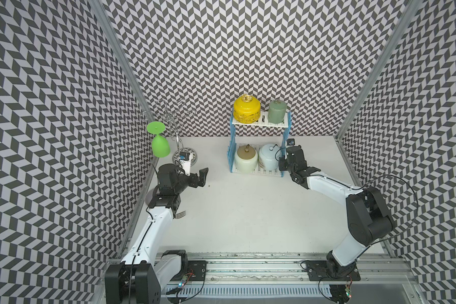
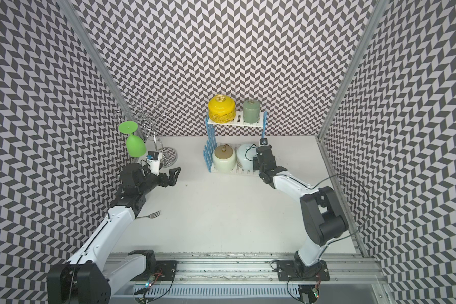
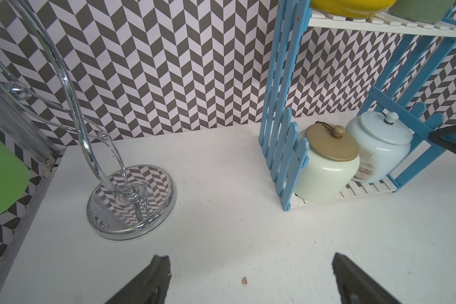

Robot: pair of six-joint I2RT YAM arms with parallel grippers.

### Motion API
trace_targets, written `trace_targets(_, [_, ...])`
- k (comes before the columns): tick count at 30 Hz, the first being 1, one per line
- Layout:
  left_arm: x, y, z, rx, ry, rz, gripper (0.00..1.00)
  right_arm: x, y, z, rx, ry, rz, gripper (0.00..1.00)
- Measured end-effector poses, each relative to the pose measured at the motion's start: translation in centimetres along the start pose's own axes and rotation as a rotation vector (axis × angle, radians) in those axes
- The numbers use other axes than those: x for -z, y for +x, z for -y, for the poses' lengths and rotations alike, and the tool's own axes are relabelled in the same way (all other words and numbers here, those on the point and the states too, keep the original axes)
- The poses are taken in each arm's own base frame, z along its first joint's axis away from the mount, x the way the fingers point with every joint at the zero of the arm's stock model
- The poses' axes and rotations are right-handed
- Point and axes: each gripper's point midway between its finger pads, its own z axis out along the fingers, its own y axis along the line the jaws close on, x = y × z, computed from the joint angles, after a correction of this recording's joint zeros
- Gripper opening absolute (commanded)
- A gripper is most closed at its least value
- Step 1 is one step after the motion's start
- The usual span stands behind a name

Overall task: Remove the tea canisters from the shelf
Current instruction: Move the shelf to the center of the board.

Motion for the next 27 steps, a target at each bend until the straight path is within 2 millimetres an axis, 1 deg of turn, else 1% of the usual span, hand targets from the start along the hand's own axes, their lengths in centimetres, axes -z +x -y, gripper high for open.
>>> trace_targets(2, [0.1,-0.3,0.1,0.002,0.007,0.003,1.00,-0.1,-0.1,0.0,0.007,-0.003,0.003,0.00])
trace_targets(6, [0.3,-1.7,0.3,-0.005,0.017,0.030,1.00,-0.4,-0.3,0.2,0.015,-0.016,0.010,0.00])
trace_targets(12, [0.3,-2.1,1.0,-0.010,0.046,0.034,1.00,-0.9,-0.7,0.5,0.015,-0.059,0.024,0.00])
trace_targets(15, [0.4,-2.6,1.6,-0.024,0.066,0.039,1.00,-1.1,-0.8,0.5,0.020,-0.065,0.029,0.00])
trace_targets(21, [0.8,-5.0,3.1,-0.101,0.110,0.078,1.00,-1.5,-1.1,0.6,0.018,-0.068,0.044,0.00])
trace_targets(24, [1.0,-5.5,4.0,-0.138,0.132,0.085,1.00,-1.6,-1.3,0.6,0.018,-0.068,0.044,0.04])
trace_targets(26, [1.4,-5.7,4.6,-0.161,0.146,0.090,1.00,-1.6,-1.3,0.6,0.017,-0.073,0.042,0.10])
trace_targets(27, [1.6,-5.9,4.9,-0.171,0.153,0.094,1.00,-1.6,-1.3,0.6,0.015,-0.076,0.041,0.15])
